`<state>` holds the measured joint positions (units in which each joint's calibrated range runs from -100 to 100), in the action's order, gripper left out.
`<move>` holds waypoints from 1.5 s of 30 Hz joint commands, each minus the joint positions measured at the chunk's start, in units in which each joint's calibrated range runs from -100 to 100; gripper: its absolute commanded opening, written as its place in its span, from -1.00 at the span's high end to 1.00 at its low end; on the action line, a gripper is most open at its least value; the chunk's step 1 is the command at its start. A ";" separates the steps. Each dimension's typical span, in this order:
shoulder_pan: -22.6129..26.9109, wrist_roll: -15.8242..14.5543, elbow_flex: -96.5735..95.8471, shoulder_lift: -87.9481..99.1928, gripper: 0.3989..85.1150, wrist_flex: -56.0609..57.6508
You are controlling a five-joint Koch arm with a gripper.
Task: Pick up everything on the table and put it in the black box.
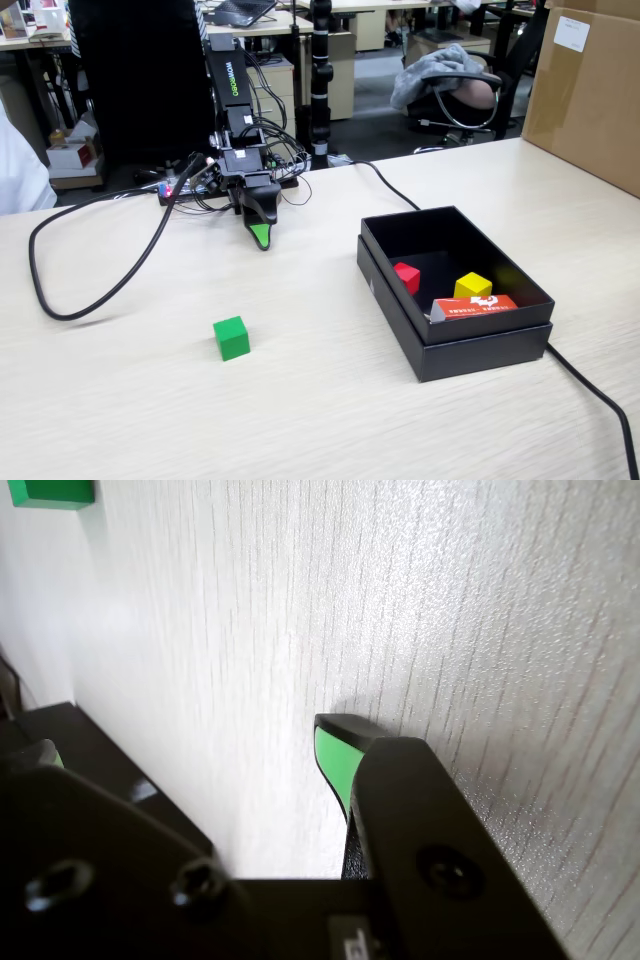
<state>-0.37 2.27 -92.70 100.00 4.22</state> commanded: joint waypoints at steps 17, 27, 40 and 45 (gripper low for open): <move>-0.05 0.54 -0.50 -0.11 -0.15 2.30; -0.29 -0.93 18.90 -5.16 -0.16 23.73; -2.05 -1.95 68.22 -37.98 -0.11 56.90; -4.84 -1.71 84.08 -55.31 -0.11 59.06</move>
<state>-3.98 0.56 -15.93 50.29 62.76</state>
